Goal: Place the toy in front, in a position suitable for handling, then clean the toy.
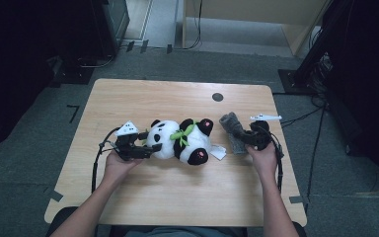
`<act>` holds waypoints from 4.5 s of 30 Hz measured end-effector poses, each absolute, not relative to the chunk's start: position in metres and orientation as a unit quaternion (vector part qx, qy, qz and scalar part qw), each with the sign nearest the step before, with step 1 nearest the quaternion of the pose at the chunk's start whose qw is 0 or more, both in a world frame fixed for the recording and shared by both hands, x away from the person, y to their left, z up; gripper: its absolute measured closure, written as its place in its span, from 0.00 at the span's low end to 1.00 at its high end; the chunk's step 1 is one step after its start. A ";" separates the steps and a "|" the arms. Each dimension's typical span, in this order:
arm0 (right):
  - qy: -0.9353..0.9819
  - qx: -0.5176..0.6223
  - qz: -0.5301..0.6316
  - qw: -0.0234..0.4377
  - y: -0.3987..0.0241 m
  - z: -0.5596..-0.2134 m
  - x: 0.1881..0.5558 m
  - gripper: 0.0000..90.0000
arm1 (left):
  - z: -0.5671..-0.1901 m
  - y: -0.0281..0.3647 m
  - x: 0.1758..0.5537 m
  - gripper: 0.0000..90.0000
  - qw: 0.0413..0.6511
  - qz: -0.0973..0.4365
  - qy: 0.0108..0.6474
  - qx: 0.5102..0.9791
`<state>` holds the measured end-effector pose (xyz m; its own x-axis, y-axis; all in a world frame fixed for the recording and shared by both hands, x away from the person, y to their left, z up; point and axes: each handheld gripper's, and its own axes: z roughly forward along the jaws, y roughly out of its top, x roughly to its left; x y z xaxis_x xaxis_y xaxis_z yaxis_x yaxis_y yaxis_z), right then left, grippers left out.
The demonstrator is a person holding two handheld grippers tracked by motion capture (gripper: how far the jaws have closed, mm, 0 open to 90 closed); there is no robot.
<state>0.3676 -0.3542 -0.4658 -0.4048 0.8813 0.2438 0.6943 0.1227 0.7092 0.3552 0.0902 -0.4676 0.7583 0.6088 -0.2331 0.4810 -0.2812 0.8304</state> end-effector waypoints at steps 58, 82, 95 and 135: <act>0.822 0.386 0.411 0.083 -0.208 -0.347 0.406 0.86 | -0.472 0.074 0.349 0.40 0.461 0.091 0.365 0.803; 0.853 0.362 0.375 0.032 -0.143 -0.381 0.435 0.86 | -0.474 0.075 0.347 0.40 0.464 0.095 0.362 0.803; 0.865 0.365 0.345 0.010 -0.119 -0.404 0.442 0.86 | -0.475 0.076 0.350 0.40 0.467 0.085 0.370 0.799; 0.838 0.445 0.309 0.062 -0.198 -0.406 0.457 0.87 | -0.475 0.074 0.348 0.42 0.457 0.080 0.395 0.793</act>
